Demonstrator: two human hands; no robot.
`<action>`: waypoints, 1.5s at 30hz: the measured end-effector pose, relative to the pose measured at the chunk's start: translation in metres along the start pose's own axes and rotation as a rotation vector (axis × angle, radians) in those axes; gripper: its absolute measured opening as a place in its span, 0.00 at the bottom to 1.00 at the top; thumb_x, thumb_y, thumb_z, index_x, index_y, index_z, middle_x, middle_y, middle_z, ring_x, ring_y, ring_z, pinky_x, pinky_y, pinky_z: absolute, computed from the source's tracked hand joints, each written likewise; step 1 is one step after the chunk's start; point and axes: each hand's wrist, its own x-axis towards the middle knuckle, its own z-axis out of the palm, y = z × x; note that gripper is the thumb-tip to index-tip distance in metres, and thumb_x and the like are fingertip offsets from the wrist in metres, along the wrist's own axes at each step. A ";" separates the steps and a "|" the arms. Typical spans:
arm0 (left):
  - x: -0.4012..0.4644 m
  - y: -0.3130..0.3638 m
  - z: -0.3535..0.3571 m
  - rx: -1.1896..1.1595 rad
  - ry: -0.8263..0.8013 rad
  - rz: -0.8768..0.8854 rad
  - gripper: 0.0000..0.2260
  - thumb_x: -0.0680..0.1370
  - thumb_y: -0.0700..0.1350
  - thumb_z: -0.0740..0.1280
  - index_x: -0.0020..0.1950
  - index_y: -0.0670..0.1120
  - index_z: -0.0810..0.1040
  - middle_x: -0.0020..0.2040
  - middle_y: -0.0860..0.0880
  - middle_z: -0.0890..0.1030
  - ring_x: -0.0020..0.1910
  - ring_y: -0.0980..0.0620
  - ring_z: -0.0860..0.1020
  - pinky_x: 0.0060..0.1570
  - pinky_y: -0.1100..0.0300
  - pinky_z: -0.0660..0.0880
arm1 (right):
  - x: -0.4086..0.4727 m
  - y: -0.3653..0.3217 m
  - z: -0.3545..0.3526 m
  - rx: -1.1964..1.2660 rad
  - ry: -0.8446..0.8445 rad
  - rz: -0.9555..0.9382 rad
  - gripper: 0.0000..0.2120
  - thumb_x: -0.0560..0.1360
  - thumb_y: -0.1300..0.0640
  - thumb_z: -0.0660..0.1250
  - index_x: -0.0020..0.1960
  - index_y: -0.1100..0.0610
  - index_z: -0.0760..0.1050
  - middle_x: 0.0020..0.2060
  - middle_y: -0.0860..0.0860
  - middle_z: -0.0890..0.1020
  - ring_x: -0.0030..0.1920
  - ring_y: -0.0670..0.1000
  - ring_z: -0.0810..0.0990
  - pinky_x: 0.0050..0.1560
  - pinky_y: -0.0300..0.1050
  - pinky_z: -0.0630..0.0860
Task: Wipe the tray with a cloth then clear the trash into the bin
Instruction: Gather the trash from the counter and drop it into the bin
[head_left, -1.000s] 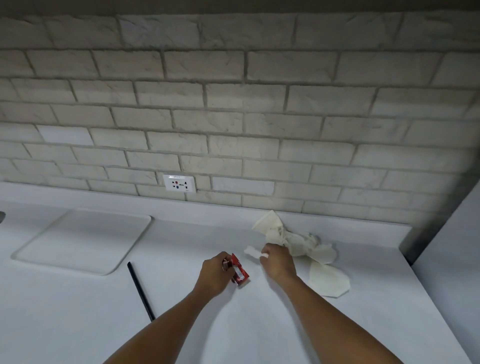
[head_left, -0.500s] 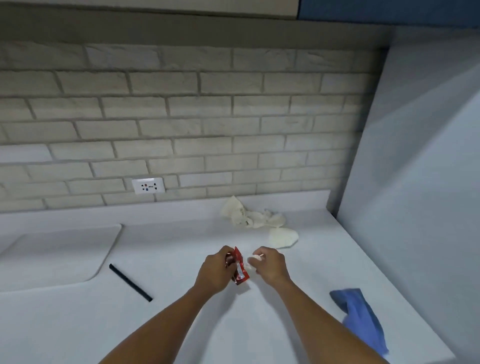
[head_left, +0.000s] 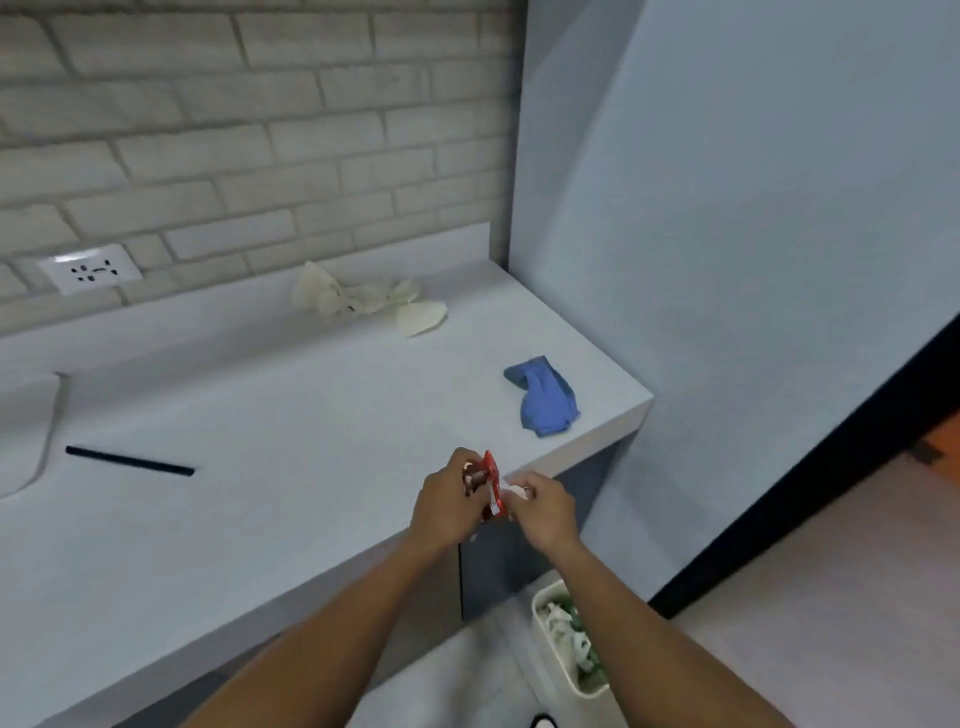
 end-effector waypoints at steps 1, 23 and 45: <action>-0.006 0.002 0.016 -0.013 -0.046 0.009 0.11 0.75 0.47 0.69 0.56 0.56 0.73 0.45 0.56 0.84 0.43 0.54 0.82 0.46 0.57 0.79 | -0.008 0.016 -0.009 0.008 0.016 0.032 0.03 0.73 0.54 0.72 0.40 0.49 0.81 0.32 0.43 0.82 0.33 0.38 0.78 0.32 0.27 0.70; 0.029 -0.218 0.433 0.033 -0.267 -0.420 0.21 0.74 0.54 0.75 0.61 0.50 0.71 0.55 0.49 0.84 0.51 0.49 0.84 0.50 0.56 0.82 | 0.053 0.440 0.024 -0.263 0.041 0.491 0.09 0.76 0.55 0.68 0.53 0.57 0.83 0.49 0.52 0.86 0.46 0.48 0.84 0.56 0.44 0.79; 0.024 -0.156 0.414 0.203 -0.467 -0.333 0.18 0.79 0.48 0.65 0.69 0.54 0.74 0.65 0.49 0.79 0.63 0.46 0.78 0.62 0.56 0.74 | 0.061 0.389 0.001 -0.294 -0.070 0.475 0.14 0.80 0.51 0.61 0.63 0.53 0.76 0.57 0.53 0.82 0.58 0.54 0.80 0.58 0.41 0.72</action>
